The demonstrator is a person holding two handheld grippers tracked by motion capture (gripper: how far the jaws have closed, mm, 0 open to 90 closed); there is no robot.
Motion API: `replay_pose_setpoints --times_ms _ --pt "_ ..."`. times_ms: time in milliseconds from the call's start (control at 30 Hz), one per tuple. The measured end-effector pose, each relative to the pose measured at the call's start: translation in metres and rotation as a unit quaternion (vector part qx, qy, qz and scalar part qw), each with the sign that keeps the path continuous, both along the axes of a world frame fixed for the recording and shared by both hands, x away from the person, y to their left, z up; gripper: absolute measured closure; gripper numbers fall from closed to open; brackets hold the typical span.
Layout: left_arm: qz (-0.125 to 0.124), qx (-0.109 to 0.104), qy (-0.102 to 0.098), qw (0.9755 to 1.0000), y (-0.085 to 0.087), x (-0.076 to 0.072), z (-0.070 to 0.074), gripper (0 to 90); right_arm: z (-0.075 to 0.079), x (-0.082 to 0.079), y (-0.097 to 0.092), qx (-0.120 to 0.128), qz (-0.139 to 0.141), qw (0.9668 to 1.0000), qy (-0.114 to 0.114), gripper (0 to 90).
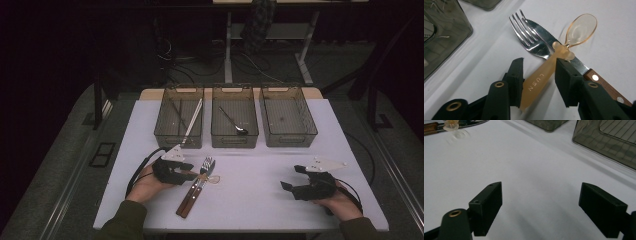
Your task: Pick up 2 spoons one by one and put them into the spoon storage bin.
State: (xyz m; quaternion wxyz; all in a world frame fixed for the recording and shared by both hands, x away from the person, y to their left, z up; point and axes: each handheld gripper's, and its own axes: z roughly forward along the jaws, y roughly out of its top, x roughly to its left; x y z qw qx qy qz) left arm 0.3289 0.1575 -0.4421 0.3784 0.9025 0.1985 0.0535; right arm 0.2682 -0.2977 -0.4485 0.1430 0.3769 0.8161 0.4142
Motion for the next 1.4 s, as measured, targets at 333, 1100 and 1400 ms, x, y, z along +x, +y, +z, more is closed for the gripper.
replay_pose_setpoints --times_ms 333,1100,1400 --pt "-0.013 0.004 -0.026 0.9996 0.0030 -0.0072 0.0007 64.3 0.0001 -0.0003 0.0001 -0.001 0.001 1.0000 0.000 18.4" --pt "0.003 -0.008 -0.017 0.9998 0.0060 -0.0015 -0.0061 65.2 0.0000 -0.0007 0.0000 -0.002 0.003 1.0000 0.000 18.4" --pt "-0.003 0.014 -0.043 0.9990 0.0016 -0.0052 -0.0056 69.4 -0.0006 -0.0001 0.0014 -0.002 0.007 1.0000 0.001 18.4"
